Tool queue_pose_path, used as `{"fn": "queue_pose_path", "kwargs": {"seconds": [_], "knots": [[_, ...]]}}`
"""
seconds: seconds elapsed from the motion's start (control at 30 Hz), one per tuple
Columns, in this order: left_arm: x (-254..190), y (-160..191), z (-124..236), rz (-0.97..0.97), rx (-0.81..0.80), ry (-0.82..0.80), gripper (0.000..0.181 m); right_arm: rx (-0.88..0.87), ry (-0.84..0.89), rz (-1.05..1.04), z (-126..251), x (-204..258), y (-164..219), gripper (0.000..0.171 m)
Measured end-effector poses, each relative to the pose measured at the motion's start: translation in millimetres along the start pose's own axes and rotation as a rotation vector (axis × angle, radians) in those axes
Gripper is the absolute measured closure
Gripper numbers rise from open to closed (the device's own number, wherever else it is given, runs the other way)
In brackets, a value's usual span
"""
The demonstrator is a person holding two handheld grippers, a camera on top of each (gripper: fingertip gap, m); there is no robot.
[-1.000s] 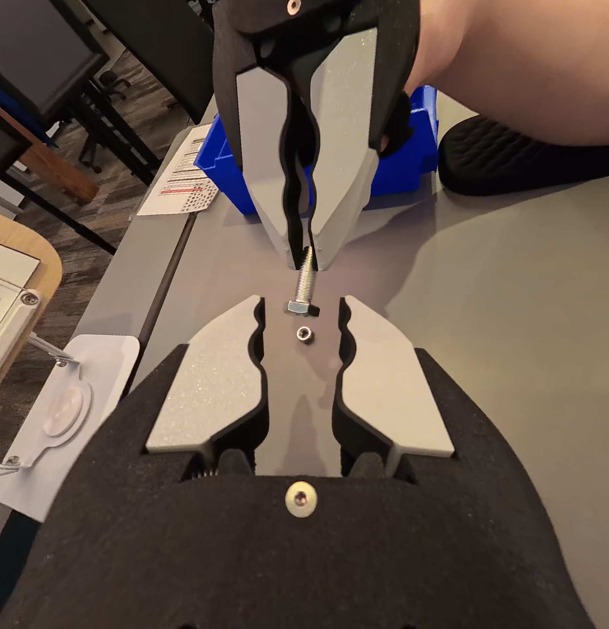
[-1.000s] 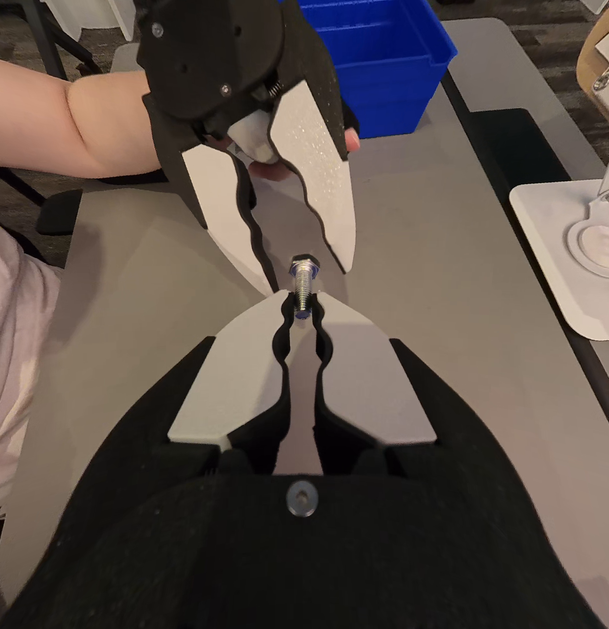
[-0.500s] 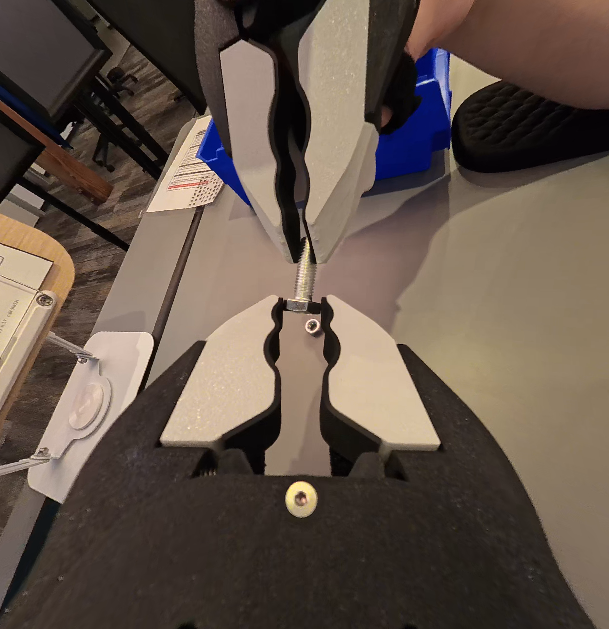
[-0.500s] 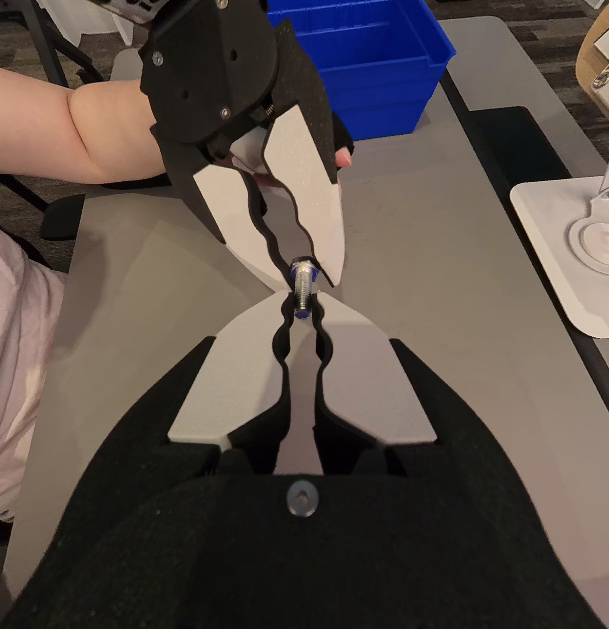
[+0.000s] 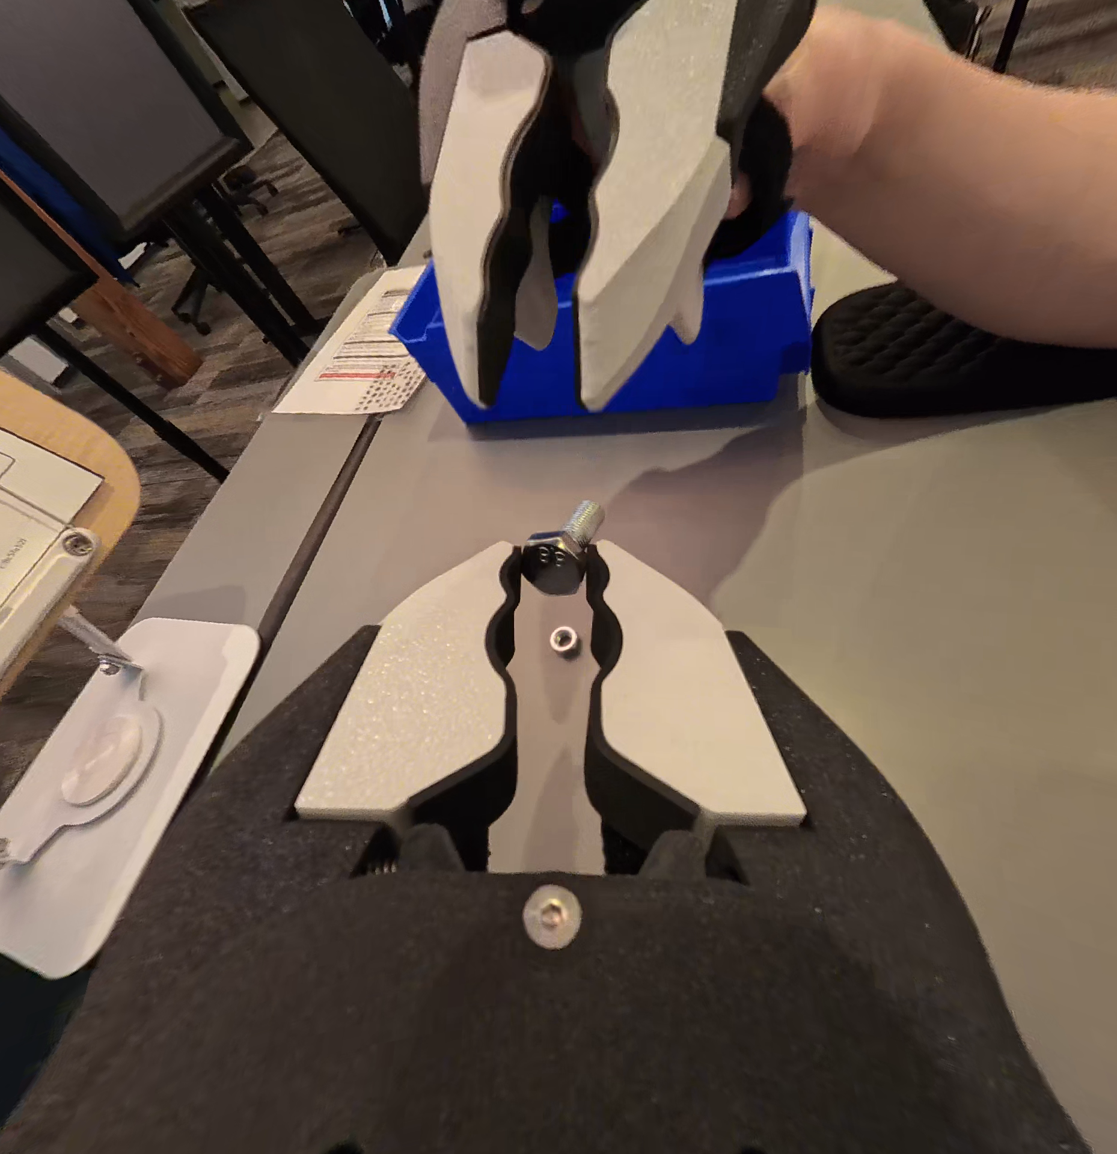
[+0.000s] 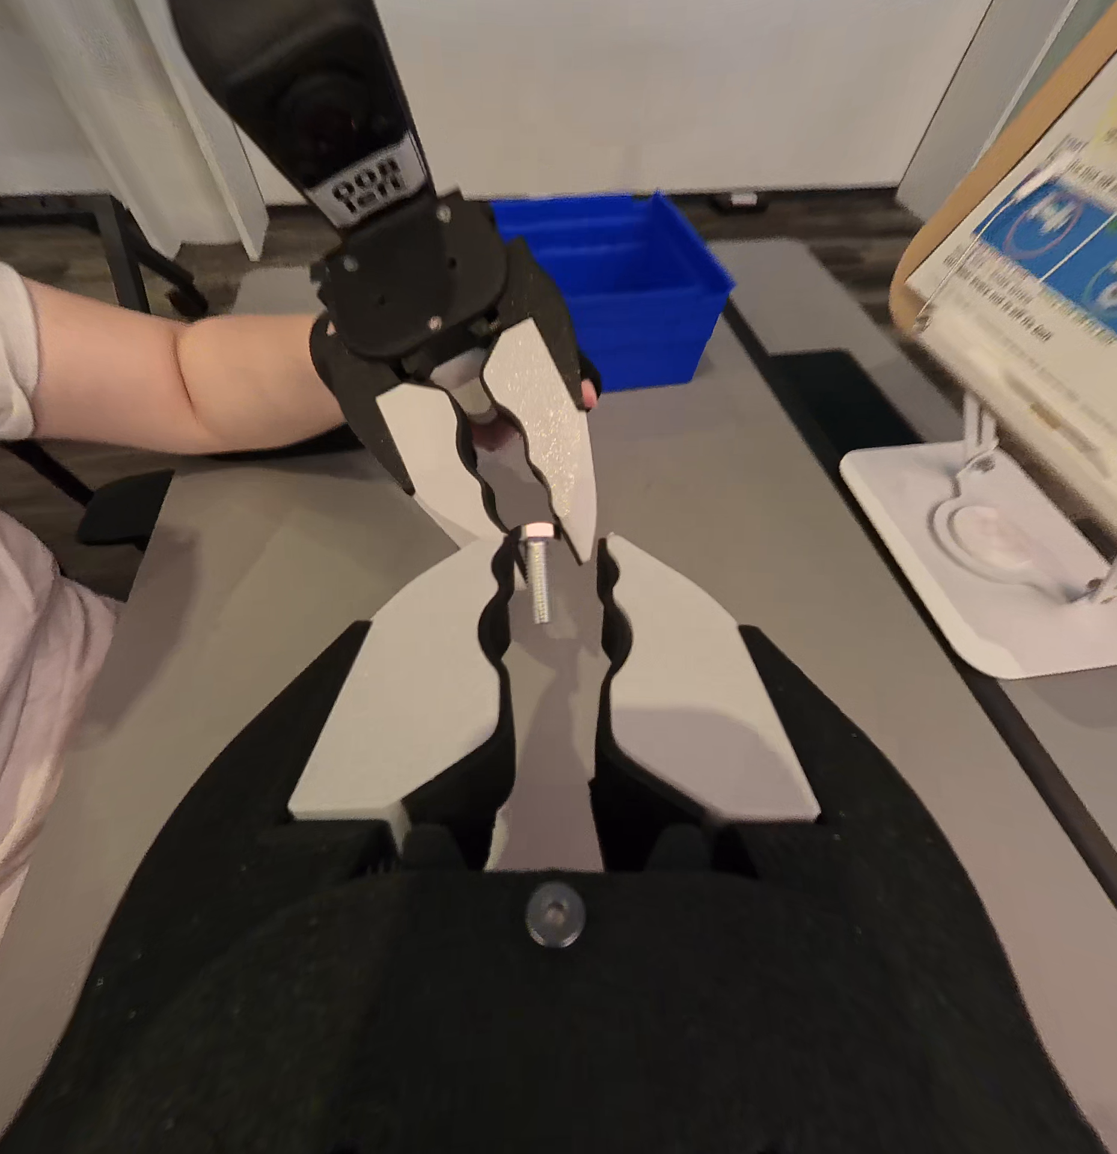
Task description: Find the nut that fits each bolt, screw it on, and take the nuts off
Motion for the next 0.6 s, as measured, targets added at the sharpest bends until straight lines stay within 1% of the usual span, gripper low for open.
{"fn": "queue_pose_path", "kwargs": {"seconds": [0.07, 0.17, 0.23, 0.3, 0.37, 0.43, 0.5, 0.6], "knots": [[3, -2, 2, 0.019, -0.032, -0.014, 0.162, -0.033, -0.010, -0.014, 4, -2, 0, 0.148], [8, -8, 8, 0.063, -0.107, -0.034, 0.162, -0.034, -0.046, -0.046, 0, -5, 8, 0.146], [12, -16, 15, 0.104, -0.203, -0.046, 0.163, -0.093, -0.092, -0.098, -7, -4, 11, 0.145], [15, -22, 22, 0.119, -0.264, -0.064, 0.163, -0.191, -0.149, -0.193, -13, -5, 12, 0.145], [16, -25, 26, 0.100, -0.279, -0.075, 0.162, -0.301, -0.182, -0.282, -15, -7, 12, 0.147], [16, -27, 28, 0.085, -0.283, -0.089, 0.163, -0.365, -0.205, -0.347, -16, -9, 14, 0.151], [15, -28, 28, 0.073, -0.283, -0.090, 0.162, -0.381, -0.214, -0.371, -18, -10, 16, 0.155], [13, -29, 27, 0.054, -0.281, -0.096, 0.163, -0.392, -0.217, -0.384, -20, -10, 17, 0.155]]}}
Point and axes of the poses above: each gripper's, where its closed fingertips meet, z back along the fingers, y out of its underside, x = y × z across the jaws, the point moved 9 cm from there along z, back along the fingers, and after that the axes turned 15 degrees about -x, right-handed, at the moved point
